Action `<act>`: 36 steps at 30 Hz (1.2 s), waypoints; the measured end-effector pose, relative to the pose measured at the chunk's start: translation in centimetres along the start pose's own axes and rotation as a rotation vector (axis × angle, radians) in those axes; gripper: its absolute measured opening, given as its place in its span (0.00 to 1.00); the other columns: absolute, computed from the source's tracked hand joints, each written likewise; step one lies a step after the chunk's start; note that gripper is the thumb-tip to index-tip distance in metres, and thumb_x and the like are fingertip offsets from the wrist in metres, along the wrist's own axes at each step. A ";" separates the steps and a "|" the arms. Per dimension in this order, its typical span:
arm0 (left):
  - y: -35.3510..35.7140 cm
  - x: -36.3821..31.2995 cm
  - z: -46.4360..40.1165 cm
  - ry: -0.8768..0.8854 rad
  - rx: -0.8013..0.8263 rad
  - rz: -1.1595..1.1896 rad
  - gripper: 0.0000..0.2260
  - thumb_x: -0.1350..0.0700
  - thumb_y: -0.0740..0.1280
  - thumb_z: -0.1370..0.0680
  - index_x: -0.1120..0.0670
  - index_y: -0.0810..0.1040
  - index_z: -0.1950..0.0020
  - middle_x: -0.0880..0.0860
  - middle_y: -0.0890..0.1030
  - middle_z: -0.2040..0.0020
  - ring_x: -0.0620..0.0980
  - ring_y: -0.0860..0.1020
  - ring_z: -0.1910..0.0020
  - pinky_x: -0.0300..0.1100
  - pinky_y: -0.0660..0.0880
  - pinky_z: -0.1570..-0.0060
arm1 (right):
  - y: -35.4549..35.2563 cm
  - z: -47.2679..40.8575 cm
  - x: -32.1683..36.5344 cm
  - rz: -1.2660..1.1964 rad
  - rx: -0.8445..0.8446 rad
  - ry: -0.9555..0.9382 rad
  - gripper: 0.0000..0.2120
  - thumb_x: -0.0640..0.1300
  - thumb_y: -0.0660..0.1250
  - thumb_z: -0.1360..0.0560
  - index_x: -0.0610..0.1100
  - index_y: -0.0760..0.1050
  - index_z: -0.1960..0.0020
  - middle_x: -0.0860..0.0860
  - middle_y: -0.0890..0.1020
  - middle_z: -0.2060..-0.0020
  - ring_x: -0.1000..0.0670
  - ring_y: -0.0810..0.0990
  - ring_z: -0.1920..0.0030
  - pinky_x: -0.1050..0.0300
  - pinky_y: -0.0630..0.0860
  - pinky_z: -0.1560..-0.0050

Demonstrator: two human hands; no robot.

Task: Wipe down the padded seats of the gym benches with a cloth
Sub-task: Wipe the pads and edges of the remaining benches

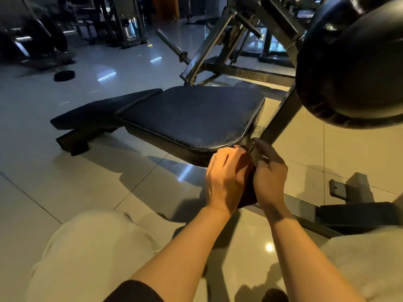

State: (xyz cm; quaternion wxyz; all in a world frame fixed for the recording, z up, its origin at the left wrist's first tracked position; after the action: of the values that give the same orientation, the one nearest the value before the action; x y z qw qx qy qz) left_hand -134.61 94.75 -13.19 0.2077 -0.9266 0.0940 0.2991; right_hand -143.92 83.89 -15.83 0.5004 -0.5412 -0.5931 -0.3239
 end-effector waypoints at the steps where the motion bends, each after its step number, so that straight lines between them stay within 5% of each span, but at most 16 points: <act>1: 0.6 -0.4 -0.4 0.026 0.033 -0.010 0.11 0.54 0.63 0.24 0.56 0.78 0.44 0.59 0.81 0.50 0.51 0.77 0.50 0.39 0.75 0.48 | 0.2 0.3 -0.1 -0.057 0.042 0.019 0.18 0.37 0.56 0.20 0.49 0.76 0.35 0.53 0.80 0.41 0.54 0.76 0.39 0.54 0.73 0.35; 6: 0.4 2.6 -0.1 -0.189 -0.013 0.081 0.10 0.62 0.69 0.23 0.61 0.77 0.43 0.38 0.72 0.51 0.26 0.72 0.49 0.20 0.68 0.53 | 2.4 2.4 0.1 -0.188 0.341 0.074 0.18 0.41 0.61 0.19 0.54 0.70 0.31 0.63 0.78 0.44 0.63 0.76 0.42 0.70 0.75 0.45; 9: 0.4 2.6 1.2 -0.142 0.065 0.112 0.13 0.56 0.69 0.23 0.51 0.75 0.40 0.49 0.78 0.47 0.30 0.74 0.47 0.27 0.73 0.48 | 2.3 2.4 -0.2 -0.105 0.338 0.048 0.18 0.40 0.65 0.22 0.53 0.73 0.34 0.64 0.78 0.46 0.65 0.76 0.44 0.75 0.72 0.47; 12: 0.6 2.5 1.8 -0.109 0.176 0.145 0.21 0.46 0.68 0.24 0.47 0.69 0.33 0.54 0.78 0.40 0.40 0.75 0.41 0.34 0.73 0.41 | 1.9 2.2 -0.2 -0.123 0.234 0.055 0.13 0.34 0.65 0.23 0.44 0.78 0.41 0.51 0.82 0.52 0.53 0.79 0.49 0.76 0.72 0.55; 16: -2.4 1.9 1.0 -0.004 0.030 -0.084 0.22 0.60 0.73 0.26 0.55 0.72 0.33 0.54 0.77 0.40 0.42 0.72 0.39 0.30 0.68 0.37 | -0.9 -0.1 -1.7 -0.195 -0.159 0.152 0.15 0.33 0.65 0.25 0.52 0.75 0.46 0.54 0.80 0.51 0.47 0.79 0.46 0.49 0.78 0.42; 18: -4.4 3.0 0.6 -0.084 -0.040 -0.185 0.21 0.65 0.70 0.26 0.57 0.73 0.33 0.54 0.75 0.37 0.44 0.70 0.37 0.29 0.63 0.35 | -0.6 -1.4 -1.4 -0.192 -0.173 0.139 0.16 0.38 0.66 0.26 0.58 0.74 0.46 0.54 0.78 0.47 0.47 0.78 0.43 0.45 0.77 0.41; 21: -5.4 5.2 0.5 -0.245 0.027 -0.216 0.25 0.69 0.66 0.26 0.56 0.71 0.30 0.53 0.70 0.32 0.47 0.68 0.33 0.29 0.62 0.35 | 1.8 -1.9 -0.9 -0.079 -0.042 0.124 0.17 0.36 0.68 0.26 0.53 0.75 0.42 0.50 0.75 0.41 0.47 0.74 0.39 0.56 0.74 0.42; 24: -5.6 5.9 0.5 -0.270 0.159 -0.184 0.27 0.72 0.63 0.25 0.54 0.69 0.28 0.51 0.67 0.30 0.45 0.67 0.32 0.17 0.57 0.42 | 2.4 -1.0 -0.4 0.029 -0.058 0.088 0.19 0.33 0.68 0.26 0.47 0.76 0.38 0.46 0.73 0.37 0.46 0.72 0.37 0.77 0.67 0.49; 29: -6.1 6.0 -0.1 -0.298 0.313 -0.219 0.29 0.73 0.60 0.25 0.52 0.68 0.27 0.47 0.67 0.29 0.44 0.65 0.30 0.22 0.58 0.38 | 4.7 2.9 1.5 0.091 -0.036 -0.027 0.15 0.35 0.69 0.26 0.41 0.77 0.39 0.42 0.74 0.40 0.49 0.74 0.43 0.61 0.70 0.39; 36: -7.2 7.2 -1.2 -0.254 0.440 -0.286 0.28 0.71 0.60 0.24 0.52 0.66 0.26 0.48 0.64 0.27 0.45 0.63 0.28 0.30 0.57 0.35 | 4.9 4.6 0.5 0.016 -0.272 0.161 0.14 0.43 0.69 0.24 0.44 0.76 0.40 0.47 0.76 0.44 0.51 0.76 0.45 0.76 0.65 0.53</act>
State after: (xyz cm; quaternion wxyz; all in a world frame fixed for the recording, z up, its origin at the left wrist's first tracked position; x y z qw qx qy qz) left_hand -126.09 100.28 -14.22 0.4541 -0.8181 -0.0019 0.3530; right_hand -140.27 89.33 -17.48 0.4710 -0.5808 -0.4974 -0.4398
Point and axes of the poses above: each hand's wrist, its own z-axis away from the middle knuckle, its own y-axis out of the palm, x = y × z, the point moved 10 cm from there along -z, towards the middle knuckle
